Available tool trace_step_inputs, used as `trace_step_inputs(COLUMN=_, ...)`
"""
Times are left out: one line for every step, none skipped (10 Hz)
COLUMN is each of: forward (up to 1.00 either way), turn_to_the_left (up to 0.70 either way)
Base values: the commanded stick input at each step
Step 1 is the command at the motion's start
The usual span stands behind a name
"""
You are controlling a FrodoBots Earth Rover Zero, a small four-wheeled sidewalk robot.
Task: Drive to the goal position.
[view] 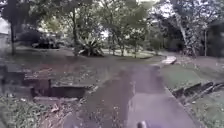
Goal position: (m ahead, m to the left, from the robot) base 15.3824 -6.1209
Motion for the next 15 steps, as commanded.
trace_step_inputs(forward=0.7, turn_to_the_left=-0.34)
trace_step_inputs(forward=0.7, turn_to_the_left=-0.29)
trace_step_inputs(forward=0.7, turn_to_the_left=-0.16)
trace_step_inputs(forward=0.7, turn_to_the_left=0.0)
trace_step_inputs(forward=0.7, turn_to_the_left=-0.01)
trace_step_inputs(forward=0.7, turn_to_the_left=-0.02)
trace_step_inputs(forward=0.7, turn_to_the_left=-0.16)
trace_step_inputs(forward=0.7, turn_to_the_left=-0.34)
trace_step_inputs(forward=0.7, turn_to_the_left=-0.34)
trace_step_inputs(forward=0.7, turn_to_the_left=-0.34)
trace_step_inputs(forward=0.7, turn_to_the_left=-0.34)
trace_step_inputs(forward=0.7, turn_to_the_left=-0.34)
trace_step_inputs(forward=0.7, turn_to_the_left=-0.33)
trace_step_inputs(forward=0.7, turn_to_the_left=-0.25)
trace_step_inputs(forward=0.7, turn_to_the_left=-0.02)
